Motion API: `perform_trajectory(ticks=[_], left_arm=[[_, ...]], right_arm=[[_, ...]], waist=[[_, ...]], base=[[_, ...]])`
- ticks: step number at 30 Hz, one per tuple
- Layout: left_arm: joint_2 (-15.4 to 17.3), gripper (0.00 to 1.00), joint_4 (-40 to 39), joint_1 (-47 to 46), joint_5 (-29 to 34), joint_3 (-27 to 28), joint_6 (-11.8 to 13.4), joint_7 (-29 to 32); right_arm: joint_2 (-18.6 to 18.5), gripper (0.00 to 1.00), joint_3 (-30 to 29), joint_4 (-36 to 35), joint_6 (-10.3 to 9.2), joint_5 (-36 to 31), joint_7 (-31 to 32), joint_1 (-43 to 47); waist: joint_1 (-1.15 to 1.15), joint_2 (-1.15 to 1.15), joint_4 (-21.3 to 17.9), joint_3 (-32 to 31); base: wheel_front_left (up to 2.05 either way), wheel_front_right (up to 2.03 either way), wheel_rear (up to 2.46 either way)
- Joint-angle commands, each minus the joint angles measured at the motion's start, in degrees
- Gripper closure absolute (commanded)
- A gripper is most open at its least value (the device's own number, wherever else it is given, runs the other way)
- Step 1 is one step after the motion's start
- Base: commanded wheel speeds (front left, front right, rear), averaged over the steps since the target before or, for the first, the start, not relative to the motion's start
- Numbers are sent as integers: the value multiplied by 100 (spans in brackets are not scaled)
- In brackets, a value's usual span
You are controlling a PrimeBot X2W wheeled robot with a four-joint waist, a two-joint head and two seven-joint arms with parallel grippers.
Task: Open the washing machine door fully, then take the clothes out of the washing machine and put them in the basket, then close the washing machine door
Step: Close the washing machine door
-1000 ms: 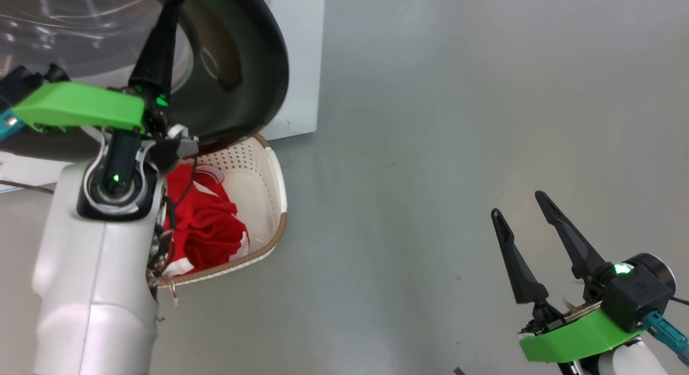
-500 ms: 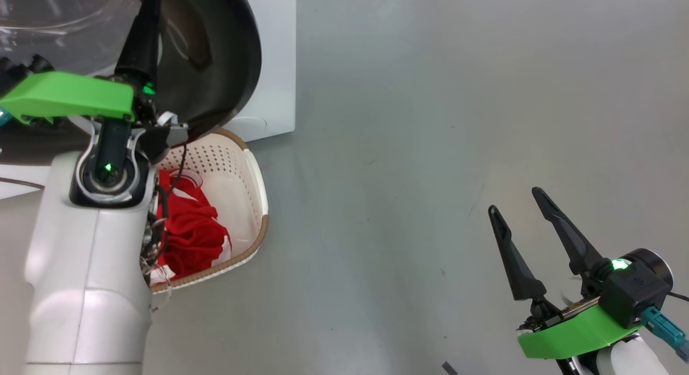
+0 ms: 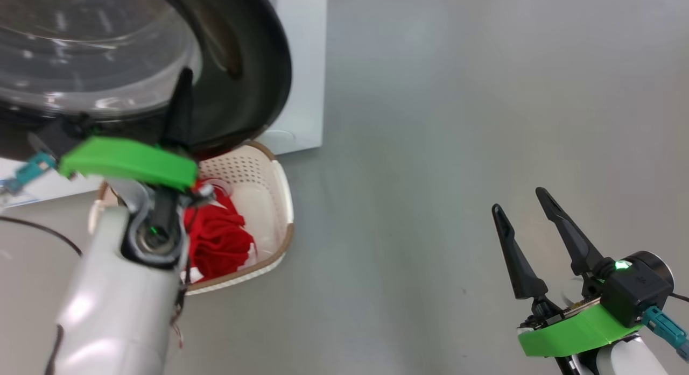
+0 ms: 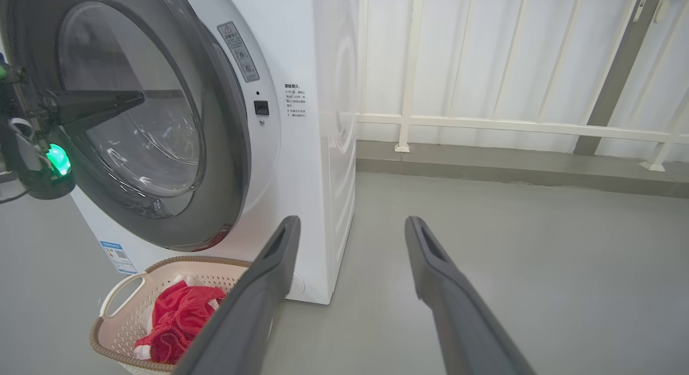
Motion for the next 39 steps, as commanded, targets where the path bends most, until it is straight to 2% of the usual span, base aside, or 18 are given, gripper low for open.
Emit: perform_trajectory(ticks=[1, 2, 3, 5, 6, 8, 10, 11, 12, 16, 21, 27, 39], left_arm=[[216, 100, -271, 233, 362, -57, -61, -329], [258, 95, -317, 320, 517, -119, -62, -464], [314, 71, -355, 416, 706, -199, -58, -605], [397, 8, -464, 612, 1028, -345, -52, -808], [432, 0, -529, 712, 1177, -393, -21, -891], [484, 0, -695, 910, 1441, -456, 63, -1008], [536, 0, -900, 1102, 1744, -406, 249, -1108], [536, 0, -900, 1102, 1744, -406, 249, -1108], [545, 0, -1016, 1203, 1894, -339, 366, -1138], [571, 0, -1710, 1641, 2741, -97, 670, -1170], [543, 0, -2577, 2346, 3855, 140, 826, -1172], [326, 0, -3234, 3213, 4732, 379, 762, -1173], [244, 0, -3556, 4328, 5793, 527, 549, -1174]], right_arm=[[-44, 0, 81, -112, 28, 17, -37, 27], [-35, 0, 75, -109, 28, 11, -37, 34], [-28, 0, 78, -102, 28, -1, -37, 43], [-14, 0, 75, -83, 28, -20, -37, 61], [-7, 0, 65, -73, 28, -31, -37, 71], [8, 0, 37, -63, 28, -53, -37, 93], [20, 0, 12, -57, 28, -77, -37, 120], [20, 0, 12, -57, 28, -77, -37, 120], [25, 0, 4, -49, 28, -92, -37, 137], [45, 0, -37, -48, 28, -129, -37, 206], [63, 0, -70, -33, 28, -152, -37, 284], [98, 0, -214, -21, 28, -195, -37, 434], [291, 0, -496, -102, 28, -600, -37, 698]], waist=[[0, 0, 284, -245], [0, 0, 332, -292], [0, 0, 373, -344], [0, 0, 449, -443], [0, 0, 485, -492], [0, 0, 558, -579], [0, 0, 633, -660], [0, 0, 633, -660], [0, 0, 665, -703], [0, 0, 779, -857], [0, 0, 849, -1066], [0, 0, 948, -1347], [0, 0, 970, -1679]], base=[[0, 0, 0], [0, 0, 0], [0, 0, 0], [0, 0, 0], [0, 0, 0], [0, 0, 0], [0, 0, 0], [0, 0, 0], [0, 0, 0], [0, 0, 0], [0, 0, 0], [0, 0, 0], [0, 0, 0]])
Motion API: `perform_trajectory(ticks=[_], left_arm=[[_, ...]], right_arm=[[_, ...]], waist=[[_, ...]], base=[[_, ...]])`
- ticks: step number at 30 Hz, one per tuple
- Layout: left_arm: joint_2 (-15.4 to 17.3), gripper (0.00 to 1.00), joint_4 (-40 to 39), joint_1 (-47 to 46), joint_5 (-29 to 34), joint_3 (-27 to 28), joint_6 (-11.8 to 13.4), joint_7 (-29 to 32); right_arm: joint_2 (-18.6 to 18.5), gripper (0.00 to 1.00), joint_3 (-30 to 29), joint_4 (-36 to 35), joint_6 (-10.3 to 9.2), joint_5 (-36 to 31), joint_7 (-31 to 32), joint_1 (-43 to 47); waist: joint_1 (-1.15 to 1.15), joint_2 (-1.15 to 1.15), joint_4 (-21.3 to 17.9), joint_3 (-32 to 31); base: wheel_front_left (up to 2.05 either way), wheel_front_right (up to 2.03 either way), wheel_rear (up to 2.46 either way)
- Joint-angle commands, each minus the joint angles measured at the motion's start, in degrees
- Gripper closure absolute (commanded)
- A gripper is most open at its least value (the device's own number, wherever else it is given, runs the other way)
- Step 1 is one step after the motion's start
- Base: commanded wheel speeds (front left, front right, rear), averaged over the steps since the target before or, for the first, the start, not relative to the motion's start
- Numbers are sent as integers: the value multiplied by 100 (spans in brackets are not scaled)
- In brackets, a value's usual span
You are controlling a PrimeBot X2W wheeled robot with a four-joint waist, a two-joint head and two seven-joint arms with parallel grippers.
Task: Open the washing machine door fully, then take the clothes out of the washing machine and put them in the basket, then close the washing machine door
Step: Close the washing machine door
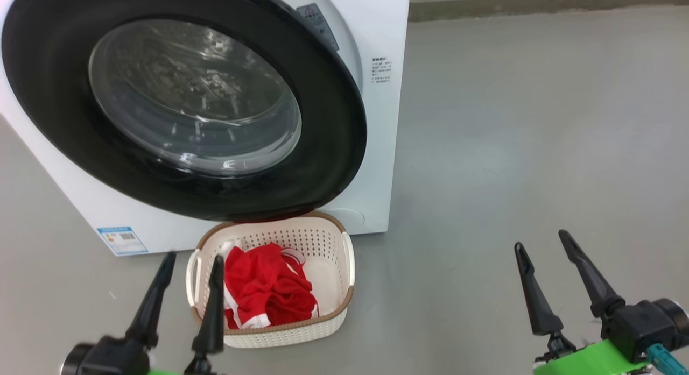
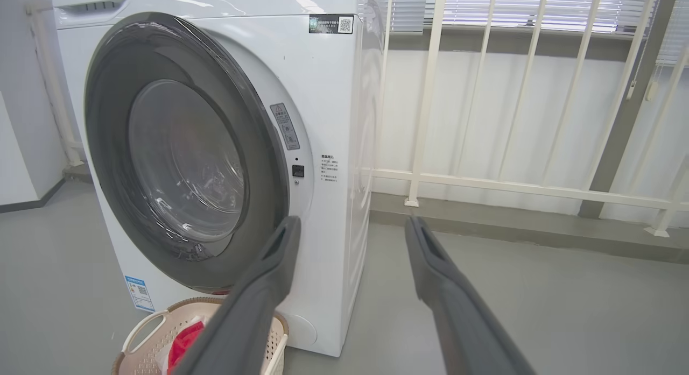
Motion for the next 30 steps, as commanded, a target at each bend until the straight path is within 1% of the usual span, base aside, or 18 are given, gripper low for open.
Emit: perform_trajectory(ticks=[1, 6, 15, 19, 30], left_arm=[[64, 0, -183, 2, 88, 261, -71, -29], [56, 0, -223, 351, 299, 392, -131, -29], [-99, 0, -296, 784, 429, 685, -173, -29], [-150, 0, -289, 848, 441, 778, -190, -29], [-242, 0, -257, 905, 564, 895, -375, -29]], right_arm=[[-18, 0, 86, -172, 28, -59, -37, -41], [35, 0, 31, -229, 28, -161, -37, 88], [83, 0, -31, -290, 28, -291, -37, 245], [94, 0, -6, -321, 28, -341, -37, 287], [113, 0, -30, -355, 28, -285, -37, 357]], waist=[[0, 0, -22, -49], [0, 0, -45, -139], [0, 0, -54, -251], [0, 0, -59, -272], [0, 0, -32, -302]], base=[[0, 0, 0], [0, 0, 0], [0, 0, 0], [0, 0, 0], [0, 0, 0]])
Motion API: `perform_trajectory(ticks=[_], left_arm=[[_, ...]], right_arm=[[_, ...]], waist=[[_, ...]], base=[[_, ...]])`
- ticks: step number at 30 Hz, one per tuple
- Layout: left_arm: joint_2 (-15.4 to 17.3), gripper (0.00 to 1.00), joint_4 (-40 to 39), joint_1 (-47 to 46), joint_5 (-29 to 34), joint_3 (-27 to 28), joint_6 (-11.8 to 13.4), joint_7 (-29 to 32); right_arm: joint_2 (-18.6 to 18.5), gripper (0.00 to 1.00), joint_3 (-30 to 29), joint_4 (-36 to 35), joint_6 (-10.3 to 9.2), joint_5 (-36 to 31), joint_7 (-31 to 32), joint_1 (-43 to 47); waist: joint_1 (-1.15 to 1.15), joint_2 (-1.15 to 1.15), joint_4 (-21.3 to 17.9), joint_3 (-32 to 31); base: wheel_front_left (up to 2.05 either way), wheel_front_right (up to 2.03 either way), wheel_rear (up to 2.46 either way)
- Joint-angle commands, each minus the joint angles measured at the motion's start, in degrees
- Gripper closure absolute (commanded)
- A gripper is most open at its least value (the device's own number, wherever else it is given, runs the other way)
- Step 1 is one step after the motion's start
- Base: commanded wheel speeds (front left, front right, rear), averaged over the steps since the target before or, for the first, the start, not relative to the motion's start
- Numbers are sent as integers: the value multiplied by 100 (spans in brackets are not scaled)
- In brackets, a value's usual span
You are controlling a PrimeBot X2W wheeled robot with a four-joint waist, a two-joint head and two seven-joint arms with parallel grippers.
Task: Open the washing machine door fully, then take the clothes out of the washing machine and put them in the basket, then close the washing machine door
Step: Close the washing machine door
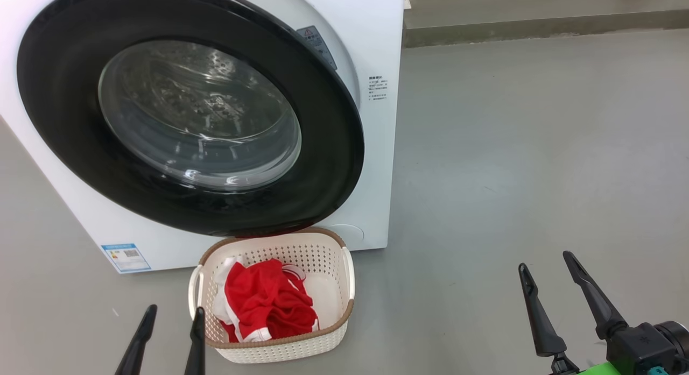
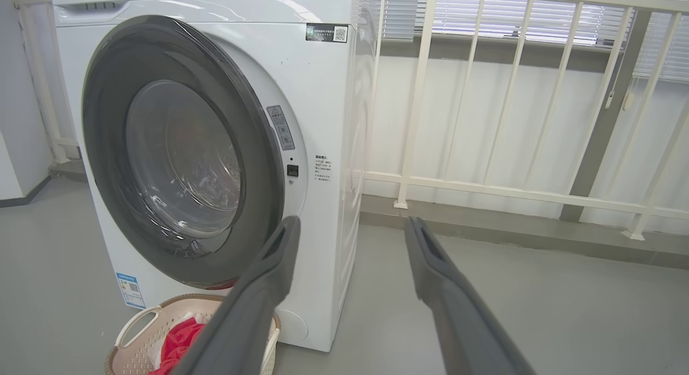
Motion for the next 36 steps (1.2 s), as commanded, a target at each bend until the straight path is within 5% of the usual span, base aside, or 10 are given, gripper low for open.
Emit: perform_trajectory(ticks=[1, 14, 18, 19, 36], left_arm=[[-12, 0, -133, -110, 34, 219, -38, -29], [-84, 0, -202, -132, 89, 232, -125, -29], [-99, 0, -256, -147, 101, 171, -142, -29], [-102, 0, -272, -158, 107, 149, -144, -29], [-126, 0, -691, -489, 99, -457, 126, -29]], right_arm=[[-38, 0, 122, -154, 28, 25, -37, -98], [-29, 0, 179, -108, 28, 84, -37, -163], [-28, 94, 226, 8, 28, 177, -37, -262], [-29, 100, 243, 32, 28, 201, -37, -306], [-537, 100, 971, 612, 28, 452, -37, -1811]], waist=[[0, 0, 5, 5], [0, 0, 111, 51], [0, 0, 199, 93], [0, 0, 228, 114], [0, 0, 810, 1103]], base=[[0, 0, 0], [0, 0, 0], [0, 0, 0], [0, 0, 0], [0, 0, 0]])
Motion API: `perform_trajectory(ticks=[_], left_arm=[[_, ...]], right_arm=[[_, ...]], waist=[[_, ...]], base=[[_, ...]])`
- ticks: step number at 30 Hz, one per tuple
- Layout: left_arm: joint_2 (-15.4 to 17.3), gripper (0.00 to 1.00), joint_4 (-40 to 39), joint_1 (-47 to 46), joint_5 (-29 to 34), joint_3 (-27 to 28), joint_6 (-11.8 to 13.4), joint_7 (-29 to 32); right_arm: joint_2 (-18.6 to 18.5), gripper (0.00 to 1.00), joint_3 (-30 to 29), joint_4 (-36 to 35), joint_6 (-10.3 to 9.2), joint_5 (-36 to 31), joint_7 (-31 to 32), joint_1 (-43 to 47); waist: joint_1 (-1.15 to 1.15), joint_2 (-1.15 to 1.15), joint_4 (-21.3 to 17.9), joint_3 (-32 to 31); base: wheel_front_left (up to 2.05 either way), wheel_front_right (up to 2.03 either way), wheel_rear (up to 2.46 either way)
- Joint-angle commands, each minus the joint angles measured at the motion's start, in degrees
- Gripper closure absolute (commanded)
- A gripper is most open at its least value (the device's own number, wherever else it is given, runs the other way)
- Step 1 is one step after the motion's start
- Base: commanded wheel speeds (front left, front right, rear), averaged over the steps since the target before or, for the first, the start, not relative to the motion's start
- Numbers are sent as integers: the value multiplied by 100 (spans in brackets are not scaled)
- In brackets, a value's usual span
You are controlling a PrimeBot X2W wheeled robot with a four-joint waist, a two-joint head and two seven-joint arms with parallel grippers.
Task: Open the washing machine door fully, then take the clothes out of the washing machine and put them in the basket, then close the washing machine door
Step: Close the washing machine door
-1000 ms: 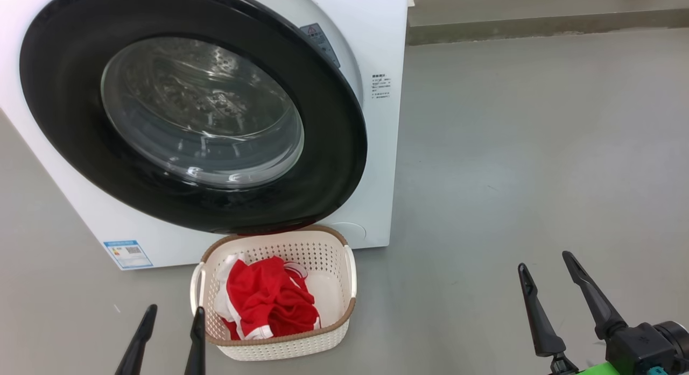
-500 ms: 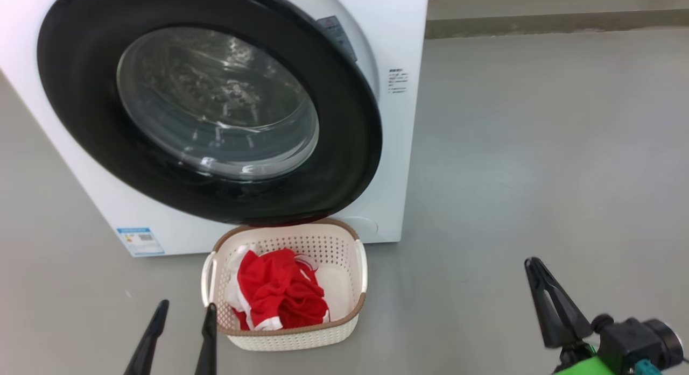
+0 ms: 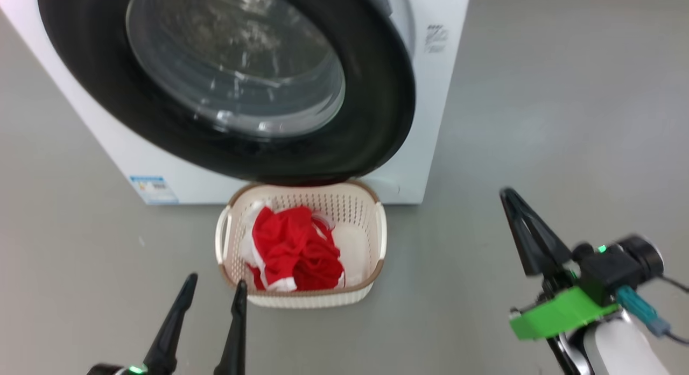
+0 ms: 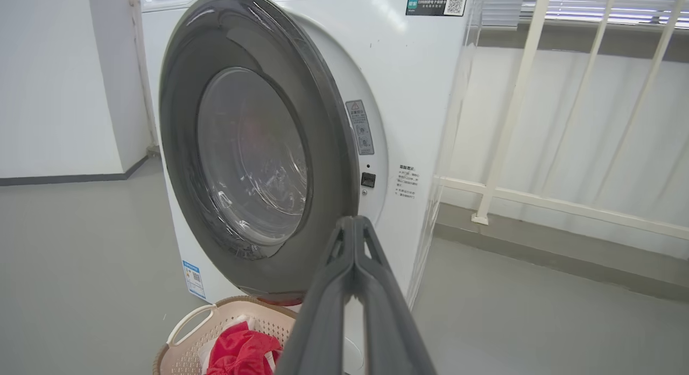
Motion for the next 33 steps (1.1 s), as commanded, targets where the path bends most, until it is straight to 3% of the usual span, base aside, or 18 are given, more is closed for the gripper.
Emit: perform_trajectory(ticks=[1, 20, 33], left_arm=[[7, 0, -202, -245, -5, 129, 72, -29], [6, 0, -475, -906, -421, -630, 600, -29], [6, 0, -574, -1154, -357, -855, 706, -29]], right_arm=[[-92, 100, 200, -120, 28, 42, -37, -292], [-774, 100, 1517, 1073, 28, 370, -37, -2557], [-875, 100, 1450, 1888, 28, 551, -37, -3905]], waist=[[0, 0, 225, 338], [0, 0, 743, 1339], [0, 0, 938, 1802]], base=[[0, 0, 0], [0, 0, 0], [0, 0, 0]])
